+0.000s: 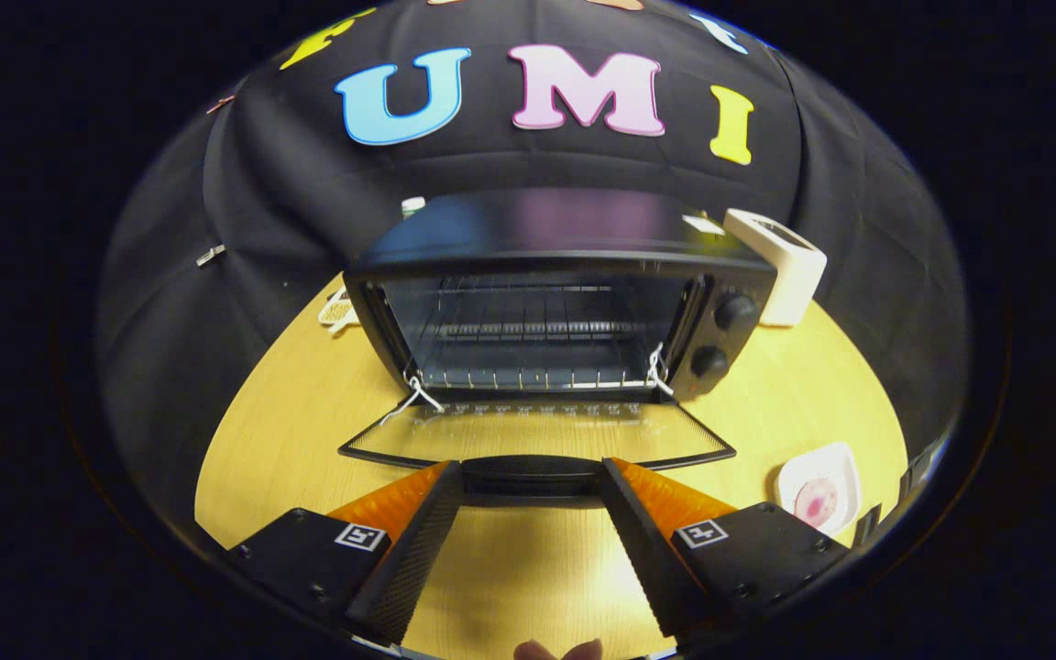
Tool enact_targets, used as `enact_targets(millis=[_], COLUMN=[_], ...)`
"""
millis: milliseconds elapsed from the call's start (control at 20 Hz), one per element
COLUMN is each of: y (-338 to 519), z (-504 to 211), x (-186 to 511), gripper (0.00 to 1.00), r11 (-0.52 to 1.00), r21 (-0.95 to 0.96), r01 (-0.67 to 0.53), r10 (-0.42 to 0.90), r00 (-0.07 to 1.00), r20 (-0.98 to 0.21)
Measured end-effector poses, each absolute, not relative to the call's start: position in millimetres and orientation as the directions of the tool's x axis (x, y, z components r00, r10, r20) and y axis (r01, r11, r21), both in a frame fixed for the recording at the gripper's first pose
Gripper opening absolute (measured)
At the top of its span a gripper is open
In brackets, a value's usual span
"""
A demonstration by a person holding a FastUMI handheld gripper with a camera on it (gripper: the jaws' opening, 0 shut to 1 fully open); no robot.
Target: Open the toaster oven, put the food inside, and close the toaster oven door.
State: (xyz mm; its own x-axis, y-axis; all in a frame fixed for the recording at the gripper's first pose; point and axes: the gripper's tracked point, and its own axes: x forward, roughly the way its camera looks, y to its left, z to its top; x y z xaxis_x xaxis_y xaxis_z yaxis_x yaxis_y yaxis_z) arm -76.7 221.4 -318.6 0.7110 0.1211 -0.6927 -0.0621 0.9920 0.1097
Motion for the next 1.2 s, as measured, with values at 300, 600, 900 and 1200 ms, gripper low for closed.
enact_targets(millis=[300, 600, 900, 1200], y=[214, 215, 195, 140], z=[-371, -360, -322, -286], x=[-104, -114, -119, -110], gripper=[0.99, 0.99, 0.99, 0.99], r11=[0.990, 0.979, 0.956, 0.947], r21=[0.118, 0.156, 0.229, 0.247], r01=[-0.081, -0.133, -0.181, -0.206], r10=[0.143, 0.205, 0.292, 0.322], r00=[0.607, 0.598, 0.603, 0.610], r20=[-0.782, -0.775, -0.743, -0.724])
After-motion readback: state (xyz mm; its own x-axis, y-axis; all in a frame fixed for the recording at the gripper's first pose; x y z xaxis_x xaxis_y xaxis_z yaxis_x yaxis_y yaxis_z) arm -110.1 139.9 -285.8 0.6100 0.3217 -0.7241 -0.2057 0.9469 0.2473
